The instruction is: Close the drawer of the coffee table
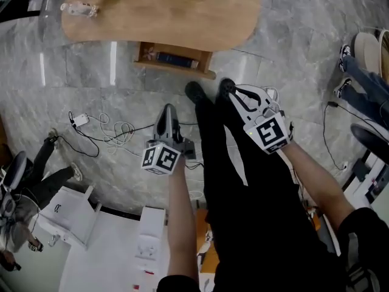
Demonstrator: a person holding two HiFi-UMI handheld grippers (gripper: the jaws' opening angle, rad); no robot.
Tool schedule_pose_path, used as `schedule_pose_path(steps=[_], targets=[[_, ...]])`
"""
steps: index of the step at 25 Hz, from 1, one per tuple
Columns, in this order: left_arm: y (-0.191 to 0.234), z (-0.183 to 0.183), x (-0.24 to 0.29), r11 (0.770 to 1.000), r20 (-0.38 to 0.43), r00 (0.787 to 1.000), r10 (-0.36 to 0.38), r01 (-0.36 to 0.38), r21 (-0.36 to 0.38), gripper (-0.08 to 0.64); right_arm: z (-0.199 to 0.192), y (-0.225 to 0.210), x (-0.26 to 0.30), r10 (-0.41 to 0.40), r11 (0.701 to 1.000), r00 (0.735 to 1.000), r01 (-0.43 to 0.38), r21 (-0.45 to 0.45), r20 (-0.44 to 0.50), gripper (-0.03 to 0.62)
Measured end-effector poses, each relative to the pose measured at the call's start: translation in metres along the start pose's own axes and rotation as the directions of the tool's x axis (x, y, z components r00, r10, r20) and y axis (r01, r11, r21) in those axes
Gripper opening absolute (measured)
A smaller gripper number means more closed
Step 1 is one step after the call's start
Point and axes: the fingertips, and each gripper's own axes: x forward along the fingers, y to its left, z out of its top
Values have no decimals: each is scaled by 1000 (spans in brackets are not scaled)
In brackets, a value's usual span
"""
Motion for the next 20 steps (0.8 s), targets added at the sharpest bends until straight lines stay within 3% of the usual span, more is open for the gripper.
schedule_pose_path(steps=[7, 15, 20], targets=[[102, -56, 59, 980, -34, 996, 80, -85, -178, 12, -77, -13, 82, 34, 999, 991, -39, -35, -132, 23], [187, -118, 128, 971, -120, 992, 43, -69, -227, 12, -169, -6, 166, 28, 995, 967, -51, -84, -252, 112], [231, -146, 158, 958, -139, 990, 25, -64, -281, 12, -218, -5, 205, 13, 995, 949, -45, -94, -314, 127]])
